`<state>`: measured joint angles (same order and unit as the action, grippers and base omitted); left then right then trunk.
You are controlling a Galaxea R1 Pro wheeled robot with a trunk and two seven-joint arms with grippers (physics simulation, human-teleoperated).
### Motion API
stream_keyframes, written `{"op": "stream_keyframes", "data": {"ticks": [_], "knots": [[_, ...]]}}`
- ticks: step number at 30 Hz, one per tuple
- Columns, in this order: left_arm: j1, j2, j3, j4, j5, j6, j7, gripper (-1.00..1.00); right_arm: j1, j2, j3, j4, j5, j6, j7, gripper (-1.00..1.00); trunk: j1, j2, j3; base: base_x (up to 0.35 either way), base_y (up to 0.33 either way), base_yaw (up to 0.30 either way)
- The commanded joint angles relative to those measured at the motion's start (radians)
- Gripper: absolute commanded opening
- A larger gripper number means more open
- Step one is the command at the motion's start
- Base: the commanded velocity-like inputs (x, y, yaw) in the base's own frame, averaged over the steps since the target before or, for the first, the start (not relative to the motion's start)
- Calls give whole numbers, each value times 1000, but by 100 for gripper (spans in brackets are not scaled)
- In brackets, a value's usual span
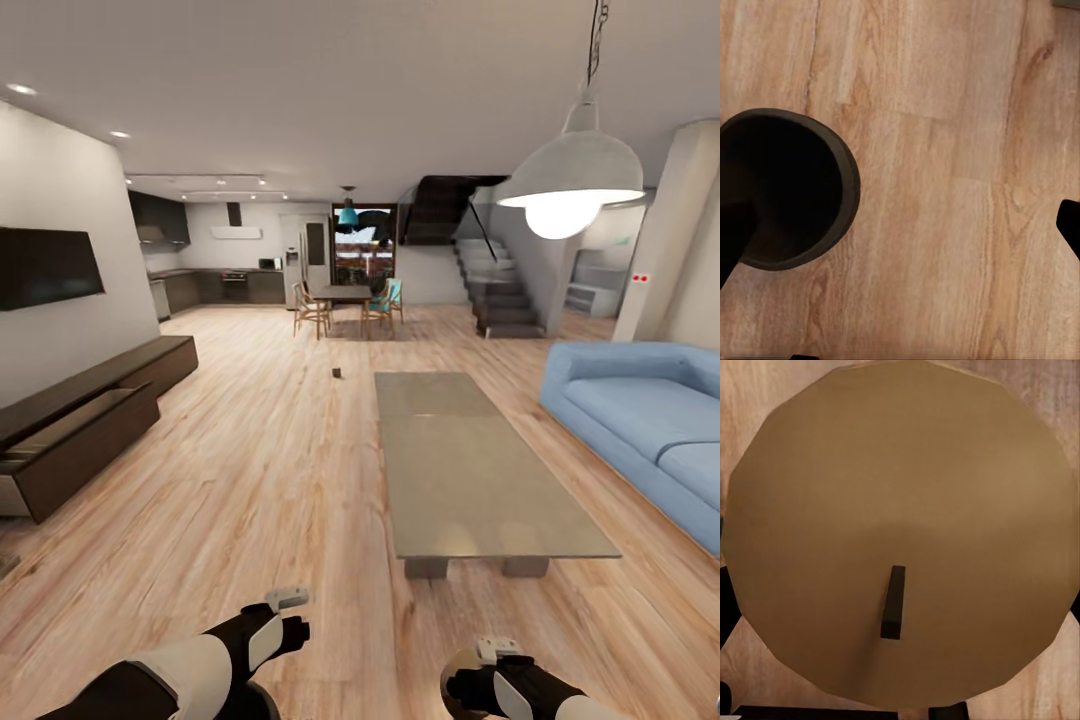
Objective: Place each of the two pumpkins and all three candles from the living room inside a cabinet in the living room (use any cabinet), then make sure every cabinet is closed, and position the cauldron so it is next to a table in the living room.
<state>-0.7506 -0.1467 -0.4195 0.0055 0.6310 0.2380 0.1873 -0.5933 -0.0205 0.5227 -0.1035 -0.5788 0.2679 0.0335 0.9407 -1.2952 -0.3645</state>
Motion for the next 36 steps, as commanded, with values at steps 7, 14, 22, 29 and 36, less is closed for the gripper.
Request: {"op": "stream_keyframes", "data": {"ticks": [7,14,22,29,36], "knots": [[-1,-1,-8,9,9,3,3,100,0,-1,5,-2,-3,5,2,-100,0,-1,-1,0,197,223],[-1,-1,-8,10,9,2,3,100,0,-1,5,-2,-3,5,2,-100,0,-1,-1,0,145,28],[-1,-1,-8,10,9,1,2,100,0,-1,5,-2,-3,5,2,-100,0,-1,-1,0,8,96],[-1,-1,-8,10,9,1,1,100,0,-1,5,-2,-3,5,2,-100,0,-1,-1,0,30,281],[-1,-1,-8,10,9,1,1,100,0,-1,5,-2,-3,5,2,-100,0,-1,-1,0,243,291]]}}
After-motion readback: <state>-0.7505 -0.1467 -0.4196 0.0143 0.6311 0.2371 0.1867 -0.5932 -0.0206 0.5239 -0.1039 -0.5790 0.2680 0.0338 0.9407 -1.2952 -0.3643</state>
